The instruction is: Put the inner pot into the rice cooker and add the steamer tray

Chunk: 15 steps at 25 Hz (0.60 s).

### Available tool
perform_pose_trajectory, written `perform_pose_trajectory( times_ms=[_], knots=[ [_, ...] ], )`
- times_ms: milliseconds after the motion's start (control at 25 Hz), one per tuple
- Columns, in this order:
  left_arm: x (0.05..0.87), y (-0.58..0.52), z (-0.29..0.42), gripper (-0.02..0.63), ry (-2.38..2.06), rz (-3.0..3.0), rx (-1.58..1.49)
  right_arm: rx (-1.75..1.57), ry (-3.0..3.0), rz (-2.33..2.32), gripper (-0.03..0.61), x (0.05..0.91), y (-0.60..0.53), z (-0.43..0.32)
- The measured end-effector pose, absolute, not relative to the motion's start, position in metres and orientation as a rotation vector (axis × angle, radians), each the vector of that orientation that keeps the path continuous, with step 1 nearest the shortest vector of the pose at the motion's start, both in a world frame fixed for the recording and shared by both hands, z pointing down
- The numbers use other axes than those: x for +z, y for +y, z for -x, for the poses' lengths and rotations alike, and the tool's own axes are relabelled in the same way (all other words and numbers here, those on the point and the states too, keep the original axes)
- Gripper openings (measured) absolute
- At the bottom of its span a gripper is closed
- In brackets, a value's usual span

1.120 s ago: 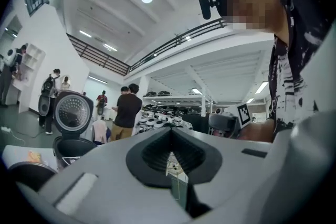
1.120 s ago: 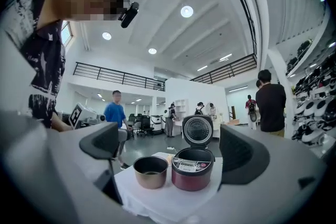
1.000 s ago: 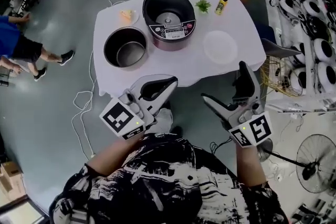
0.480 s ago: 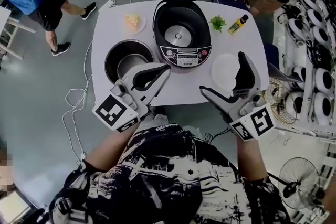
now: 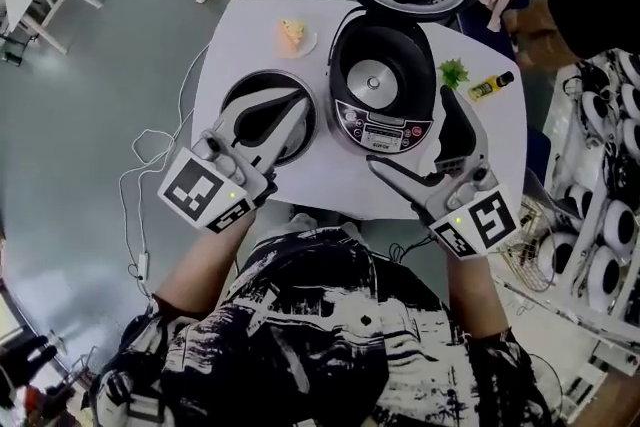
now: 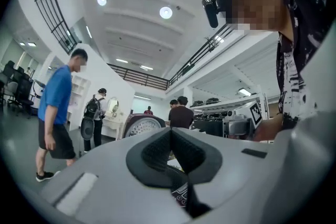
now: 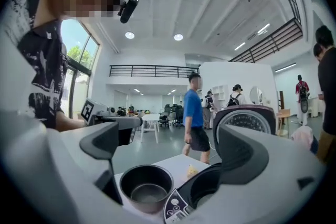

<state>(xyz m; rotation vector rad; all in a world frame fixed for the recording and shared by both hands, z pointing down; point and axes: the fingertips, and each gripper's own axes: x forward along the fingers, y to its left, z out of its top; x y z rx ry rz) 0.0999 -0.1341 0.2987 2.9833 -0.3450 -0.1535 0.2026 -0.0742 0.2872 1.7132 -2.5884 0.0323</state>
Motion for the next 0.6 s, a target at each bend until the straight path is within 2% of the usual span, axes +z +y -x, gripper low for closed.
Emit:
perform_pose_trajectory(
  times_ms=[320, 600],
  knots=[
    [0.306, -0.177, -0.049, 0.005, -0.607, -2.933, -0.2, 0.031, -2.692, -1.354, 0.552, 0.3, -0.161, -0.134],
    [0.321, -0.211, 0.022, 0.005, -0.842, -2.853, -0.237, 0.143, -2.563, -1.018, 0.552, 0.391, -0.264, -0.06]
  ],
)
